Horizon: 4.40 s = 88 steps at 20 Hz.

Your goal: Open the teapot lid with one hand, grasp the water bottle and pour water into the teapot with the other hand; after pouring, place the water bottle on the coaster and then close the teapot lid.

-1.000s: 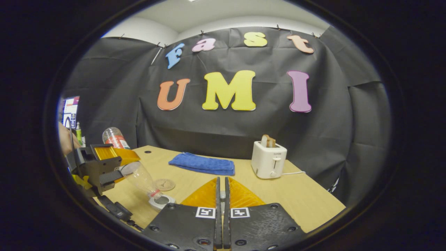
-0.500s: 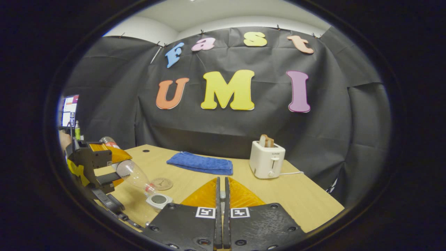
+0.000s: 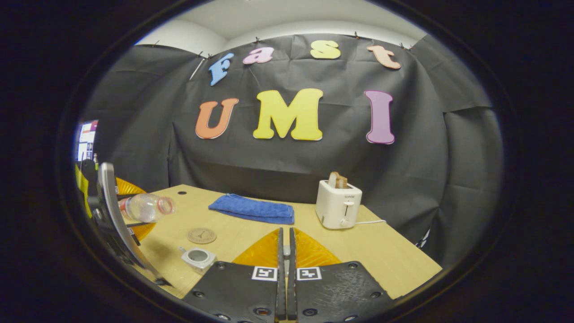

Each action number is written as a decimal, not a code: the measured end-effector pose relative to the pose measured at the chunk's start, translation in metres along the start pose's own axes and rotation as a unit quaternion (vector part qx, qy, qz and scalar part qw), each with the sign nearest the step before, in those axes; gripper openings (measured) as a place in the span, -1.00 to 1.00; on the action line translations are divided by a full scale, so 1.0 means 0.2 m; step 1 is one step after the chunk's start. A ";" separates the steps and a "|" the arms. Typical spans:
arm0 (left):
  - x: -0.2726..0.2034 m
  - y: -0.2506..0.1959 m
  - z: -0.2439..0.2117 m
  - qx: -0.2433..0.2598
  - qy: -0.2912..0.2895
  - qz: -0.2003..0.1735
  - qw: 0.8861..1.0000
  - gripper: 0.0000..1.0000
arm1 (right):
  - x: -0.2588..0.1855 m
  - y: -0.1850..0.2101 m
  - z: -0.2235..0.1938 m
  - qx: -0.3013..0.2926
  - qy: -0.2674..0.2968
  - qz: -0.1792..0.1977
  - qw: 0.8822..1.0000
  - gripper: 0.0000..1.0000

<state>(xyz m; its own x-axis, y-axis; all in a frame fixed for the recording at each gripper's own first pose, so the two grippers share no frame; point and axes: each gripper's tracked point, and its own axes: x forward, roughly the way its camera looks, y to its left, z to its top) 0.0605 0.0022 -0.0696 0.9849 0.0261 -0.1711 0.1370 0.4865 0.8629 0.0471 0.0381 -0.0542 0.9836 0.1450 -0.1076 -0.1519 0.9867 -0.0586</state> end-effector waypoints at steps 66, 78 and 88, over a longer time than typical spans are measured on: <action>0.05 0.20 -0.09 -0.549 -0.056 0.010 0.834 0.94 | 0.02 0.55 -0.04 0.033 -0.009 0.110 0.993 -0.96; -0.29 0.26 -0.12 -0.557 -0.079 -0.011 0.827 0.94 | 0.22 0.78 -0.24 0.039 0.021 0.152 0.987 -0.96; -0.29 0.27 -0.13 -0.546 -0.082 -0.017 0.834 0.94 | 0.32 0.86 -0.40 0.045 0.044 0.162 0.985 -0.94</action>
<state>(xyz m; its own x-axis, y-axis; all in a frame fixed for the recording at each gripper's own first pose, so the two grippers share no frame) 0.0075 0.0500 -0.0246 0.9960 -0.0792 -0.0425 0.0744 0.9918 -0.1037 0.0767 0.2120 -0.1497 0.8718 0.4512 -0.1910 -0.4441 0.8923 0.0810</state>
